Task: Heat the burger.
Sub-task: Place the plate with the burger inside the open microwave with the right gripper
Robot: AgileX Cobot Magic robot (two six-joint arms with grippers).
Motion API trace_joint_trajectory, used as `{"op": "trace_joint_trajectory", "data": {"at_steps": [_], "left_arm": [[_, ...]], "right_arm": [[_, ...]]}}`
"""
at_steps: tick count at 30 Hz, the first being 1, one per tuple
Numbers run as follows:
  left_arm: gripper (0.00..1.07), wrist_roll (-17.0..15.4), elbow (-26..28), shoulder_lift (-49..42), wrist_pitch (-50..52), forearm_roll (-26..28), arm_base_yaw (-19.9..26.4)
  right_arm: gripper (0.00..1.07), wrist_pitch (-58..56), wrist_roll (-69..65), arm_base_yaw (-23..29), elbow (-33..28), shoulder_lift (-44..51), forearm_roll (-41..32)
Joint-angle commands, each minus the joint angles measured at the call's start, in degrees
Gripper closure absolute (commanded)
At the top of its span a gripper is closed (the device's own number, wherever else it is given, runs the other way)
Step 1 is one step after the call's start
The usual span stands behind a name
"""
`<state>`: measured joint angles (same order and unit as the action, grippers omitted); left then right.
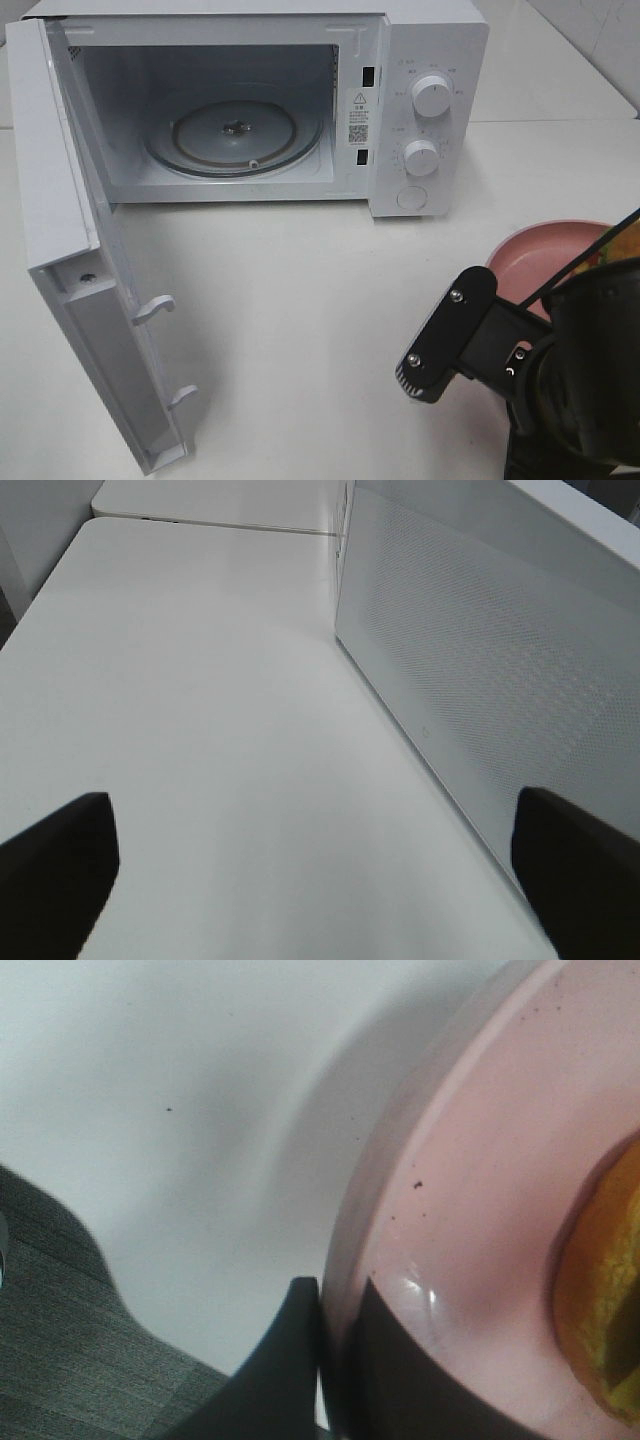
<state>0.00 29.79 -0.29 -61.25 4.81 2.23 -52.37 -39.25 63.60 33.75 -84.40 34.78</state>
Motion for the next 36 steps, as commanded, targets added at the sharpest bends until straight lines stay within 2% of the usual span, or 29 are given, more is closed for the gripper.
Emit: {"op": "trace_joint_trajectory", "data": {"at_steps": [1,10,20,29,36], "left_arm": [[0.07,0.0,-0.1,-0.9,-0.1,-0.1,-0.1],[0.07,0.0,-0.1,-0.9,-0.1,-0.1,-0.1],[0.07,0.0,-0.1,-0.9,-0.1,-0.1,-0.1],[0.07,0.0,-0.1,-0.9,-0.1,-0.1,-0.1],[0.07,0.0,-0.1,-0.9,-0.1,-0.1,-0.1]], "right_arm": [[1.07,-3.0,-0.2,4.4,-0.1,0.4,3.2],[1.07,-2.3,2.9,10.9,-0.1,0.4,3.4],[1.07,1.2,7.7,10.9,-0.1,0.4,6.9],[1.07,5.5,21.0,10.9,-0.1,0.4,8.4],[1.07,9.2,24.9,10.9,-0.1,0.4,9.4]]}}
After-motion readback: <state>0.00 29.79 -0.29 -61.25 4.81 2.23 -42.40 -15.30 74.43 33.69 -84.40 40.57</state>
